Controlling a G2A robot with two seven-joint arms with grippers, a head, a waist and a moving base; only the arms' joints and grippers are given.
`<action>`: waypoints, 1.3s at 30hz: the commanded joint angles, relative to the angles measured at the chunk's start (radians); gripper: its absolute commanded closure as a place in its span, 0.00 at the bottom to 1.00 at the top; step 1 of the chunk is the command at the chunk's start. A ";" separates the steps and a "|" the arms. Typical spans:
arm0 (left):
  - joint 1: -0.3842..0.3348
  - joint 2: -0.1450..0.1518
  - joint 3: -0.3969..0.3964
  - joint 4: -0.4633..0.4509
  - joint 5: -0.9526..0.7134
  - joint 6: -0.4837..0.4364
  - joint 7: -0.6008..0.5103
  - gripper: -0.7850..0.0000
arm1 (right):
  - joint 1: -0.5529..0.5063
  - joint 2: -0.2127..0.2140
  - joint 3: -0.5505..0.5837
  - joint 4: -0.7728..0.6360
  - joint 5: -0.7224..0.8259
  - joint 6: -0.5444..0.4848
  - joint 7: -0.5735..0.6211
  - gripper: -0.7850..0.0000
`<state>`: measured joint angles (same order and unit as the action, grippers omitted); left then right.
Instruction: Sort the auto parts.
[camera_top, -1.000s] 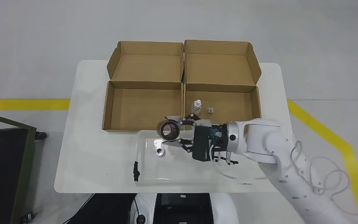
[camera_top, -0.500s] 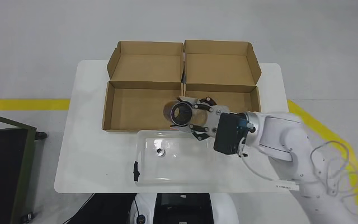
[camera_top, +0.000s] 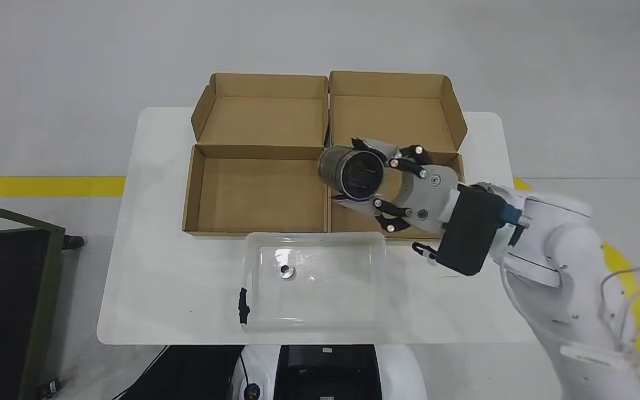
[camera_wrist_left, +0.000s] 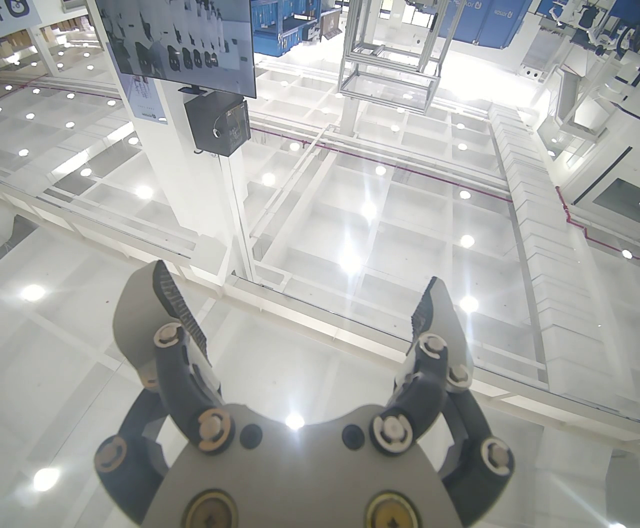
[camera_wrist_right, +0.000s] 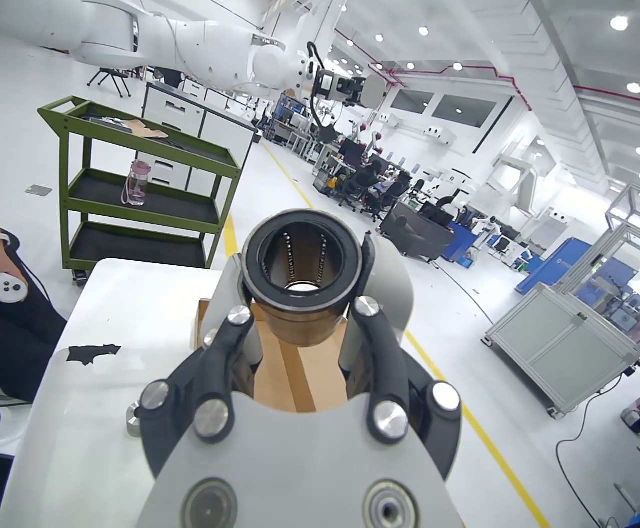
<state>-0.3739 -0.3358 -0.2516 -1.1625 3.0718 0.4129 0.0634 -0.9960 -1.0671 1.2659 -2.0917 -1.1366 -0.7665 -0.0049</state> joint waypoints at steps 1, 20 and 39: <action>0.000 0.000 0.000 0.000 0.000 0.000 0.000 0.00 | -0.007 0.001 0.010 -0.009 -0.004 -0.001 0.000 1.00; 0.000 0.000 0.000 0.000 0.000 0.000 0.000 0.00 | -0.029 -0.001 -0.066 -0.040 -0.029 -0.031 0.063 1.00; 0.000 0.000 0.000 0.000 0.000 0.000 0.000 0.00 | 0.115 -0.049 -0.369 0.172 0.030 -0.048 0.236 1.00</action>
<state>-0.3739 -0.3358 -0.2516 -1.1625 3.0718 0.4129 0.0634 -0.8781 -1.1105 0.9327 -1.9364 -1.0899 -0.8225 0.2343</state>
